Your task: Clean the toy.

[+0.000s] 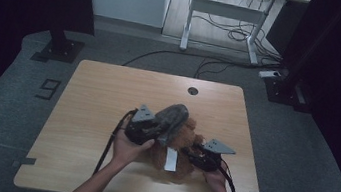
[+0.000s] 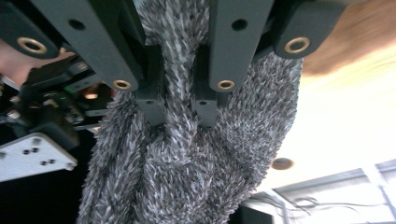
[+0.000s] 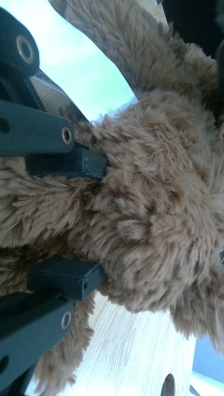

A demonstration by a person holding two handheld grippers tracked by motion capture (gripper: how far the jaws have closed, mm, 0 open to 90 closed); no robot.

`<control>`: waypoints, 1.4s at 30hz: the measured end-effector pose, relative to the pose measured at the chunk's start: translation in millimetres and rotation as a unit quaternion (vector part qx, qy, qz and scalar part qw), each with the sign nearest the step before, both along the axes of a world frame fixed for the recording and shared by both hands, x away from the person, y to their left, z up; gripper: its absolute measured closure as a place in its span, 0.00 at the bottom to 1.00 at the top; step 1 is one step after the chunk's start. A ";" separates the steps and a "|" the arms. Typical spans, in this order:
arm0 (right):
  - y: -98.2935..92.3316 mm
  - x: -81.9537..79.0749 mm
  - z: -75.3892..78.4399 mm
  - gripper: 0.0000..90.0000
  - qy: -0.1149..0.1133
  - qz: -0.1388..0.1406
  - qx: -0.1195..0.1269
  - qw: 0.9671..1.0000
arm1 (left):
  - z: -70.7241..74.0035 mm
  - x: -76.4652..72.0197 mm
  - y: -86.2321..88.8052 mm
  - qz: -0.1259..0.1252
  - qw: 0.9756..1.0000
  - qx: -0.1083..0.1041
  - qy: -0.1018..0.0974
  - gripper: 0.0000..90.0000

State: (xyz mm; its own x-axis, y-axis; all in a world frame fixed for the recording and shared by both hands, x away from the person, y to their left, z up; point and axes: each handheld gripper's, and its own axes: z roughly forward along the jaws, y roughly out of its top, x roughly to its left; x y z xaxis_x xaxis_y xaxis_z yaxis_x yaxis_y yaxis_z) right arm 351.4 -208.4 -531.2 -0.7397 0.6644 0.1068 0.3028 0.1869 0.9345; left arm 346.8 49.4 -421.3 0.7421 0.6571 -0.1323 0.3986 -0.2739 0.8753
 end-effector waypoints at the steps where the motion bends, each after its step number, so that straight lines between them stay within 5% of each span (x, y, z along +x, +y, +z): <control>1: 0.0 0.0 0.0 0.62 0.000 0.000 0.000 1.000 | -2.5 0.7 -8.5 -0.006 1.000 0.006 0.003 0.87; 7: -0.3 0.1 -0.1 0.62 0.000 0.000 -0.001 1.000 | -31.1 2.7 -40.8 -0.020 0.997 0.067 0.014 0.87; 11: -0.8 0.1 -1.5 0.62 0.005 0.001 -0.003 1.000 | -33.4 3.6 -32.4 -0.013 0.999 0.047 0.021 0.87; 19: -0.7 0.0 -2.0 0.62 0.007 -0.002 0.001 1.000 | -28.6 16.2 19.9 0.061 0.996 0.057 0.017 0.87; 23: -0.4 0.0 -2.3 0.62 0.006 0.000 0.003 1.000 | -31.6 20.5 60.5 0.087 0.996 0.016 0.032 0.87; 28: -0.3 0.1 -2.8 0.62 0.007 -0.001 0.005 1.000 | -32.3 19.4 100.3 0.124 0.992 0.001 0.034 0.87; 35: -0.4 0.2 -3.4 0.62 0.010 -0.001 0.007 1.000 | -64.2 21.7 135.6 0.154 0.985 0.007 0.081 0.86; 39: -0.9 1.0 -4.8 0.62 0.012 -0.003 0.014 1.000 | -85.9 24.3 140.3 0.166 0.980 0.019 0.110 0.87; 42: -2.1 1.1 -7.4 0.62 0.013 -0.004 0.021 1.000 | -101.4 26.6 136.1 0.161 0.978 0.029 0.126 0.87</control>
State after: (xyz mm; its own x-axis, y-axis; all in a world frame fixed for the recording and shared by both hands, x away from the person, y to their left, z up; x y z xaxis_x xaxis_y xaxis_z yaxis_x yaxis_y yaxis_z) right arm 352.5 -210.5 -538.6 -0.7314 0.6643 0.1543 0.3284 0.1448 0.9334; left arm 373.4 185.5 -522.8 0.4436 0.8635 -0.2401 0.6733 -0.1443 0.7252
